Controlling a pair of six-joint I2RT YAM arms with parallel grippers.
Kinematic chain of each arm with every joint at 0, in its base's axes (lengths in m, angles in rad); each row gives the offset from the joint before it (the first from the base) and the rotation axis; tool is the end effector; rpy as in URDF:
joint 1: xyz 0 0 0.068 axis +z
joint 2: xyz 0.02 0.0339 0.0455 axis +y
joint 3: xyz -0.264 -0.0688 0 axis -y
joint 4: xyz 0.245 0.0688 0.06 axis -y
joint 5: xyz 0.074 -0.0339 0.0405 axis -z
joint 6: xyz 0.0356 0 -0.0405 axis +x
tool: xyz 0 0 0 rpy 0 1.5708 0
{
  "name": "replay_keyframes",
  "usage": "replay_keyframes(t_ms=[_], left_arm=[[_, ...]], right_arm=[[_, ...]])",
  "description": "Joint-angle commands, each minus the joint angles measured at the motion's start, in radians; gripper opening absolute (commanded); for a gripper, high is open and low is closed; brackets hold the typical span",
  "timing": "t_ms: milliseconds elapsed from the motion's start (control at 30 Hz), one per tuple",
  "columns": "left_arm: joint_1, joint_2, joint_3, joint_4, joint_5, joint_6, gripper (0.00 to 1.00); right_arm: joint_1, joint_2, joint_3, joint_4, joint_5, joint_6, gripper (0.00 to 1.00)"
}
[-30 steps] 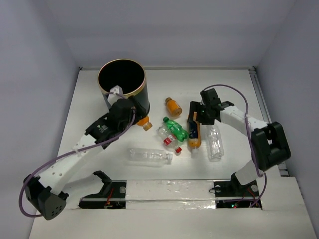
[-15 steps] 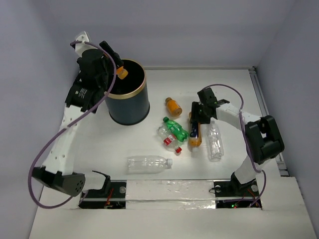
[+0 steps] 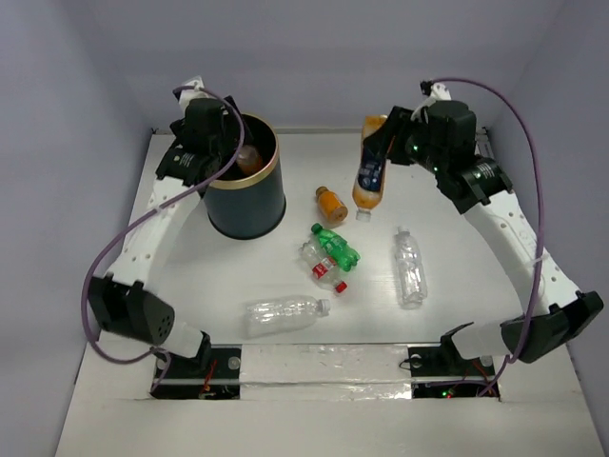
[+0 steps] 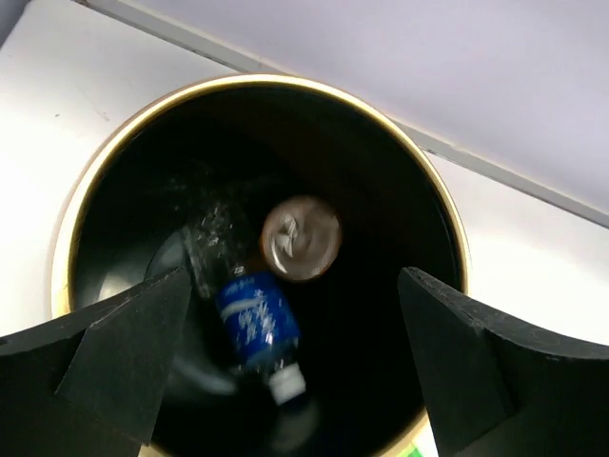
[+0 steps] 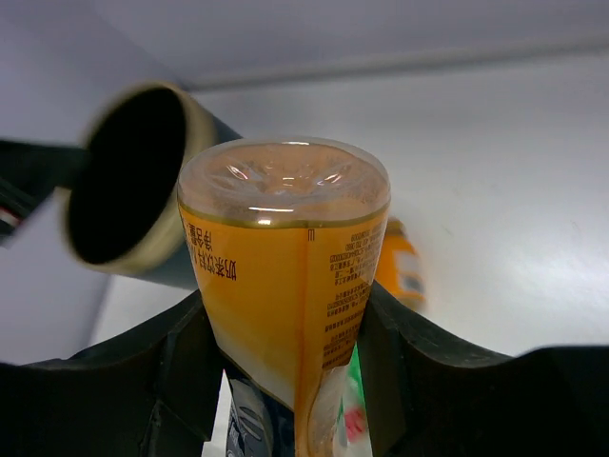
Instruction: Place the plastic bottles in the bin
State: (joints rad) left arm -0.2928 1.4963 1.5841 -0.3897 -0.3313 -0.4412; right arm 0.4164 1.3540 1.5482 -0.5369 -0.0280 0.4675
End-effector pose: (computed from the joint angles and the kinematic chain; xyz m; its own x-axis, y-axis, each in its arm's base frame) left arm 0.3307 -0.0876 0.4260 -0.2470 -0.3473 -0.9046 -0.1436 0.9364 -0.3203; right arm 0.2696 0.1203 0.4406 -0.4674 0.2858 -0.8365 -0.2440 0.8678 0.4328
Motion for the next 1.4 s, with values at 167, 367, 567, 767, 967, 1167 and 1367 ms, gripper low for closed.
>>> replay_keyframes(t_ms=[167,367,567,767,967,1167,1367], left_arm=[[0.004,-0.392,-0.173,-0.024,0.061,-0.057,0.86],[0.004,-0.556,-0.121,-0.087,0.139,-0.164,0.82],[0.004,-0.64,-0.056,-0.136,0.23,-0.208,0.81],[-0.034,-0.67,-0.041,-0.179,0.221,-0.202,0.81],[-0.082,-0.647,-0.042,-0.153,0.229,-0.2,0.81],[-0.091,-0.633,-0.039,-0.13,0.224,-0.194,0.82],[-0.091,-0.591,0.019,-0.132,0.236,-0.162,0.82]], right_arm=[[0.165,0.305,0.52,0.158,-0.049,0.131,0.55],[0.291,0.624,0.846,0.236,0.022,0.212,0.56],[0.346,0.81,1.024,0.341,0.2,0.189,0.56],[0.367,0.902,1.052,0.367,0.267,0.142,0.63],[0.378,0.893,1.041,0.368,0.277,0.073,0.76],[0.387,0.814,0.951,0.295,0.209,-0.009,1.0],[0.387,0.47,0.558,0.285,0.015,-0.19,0.43]])
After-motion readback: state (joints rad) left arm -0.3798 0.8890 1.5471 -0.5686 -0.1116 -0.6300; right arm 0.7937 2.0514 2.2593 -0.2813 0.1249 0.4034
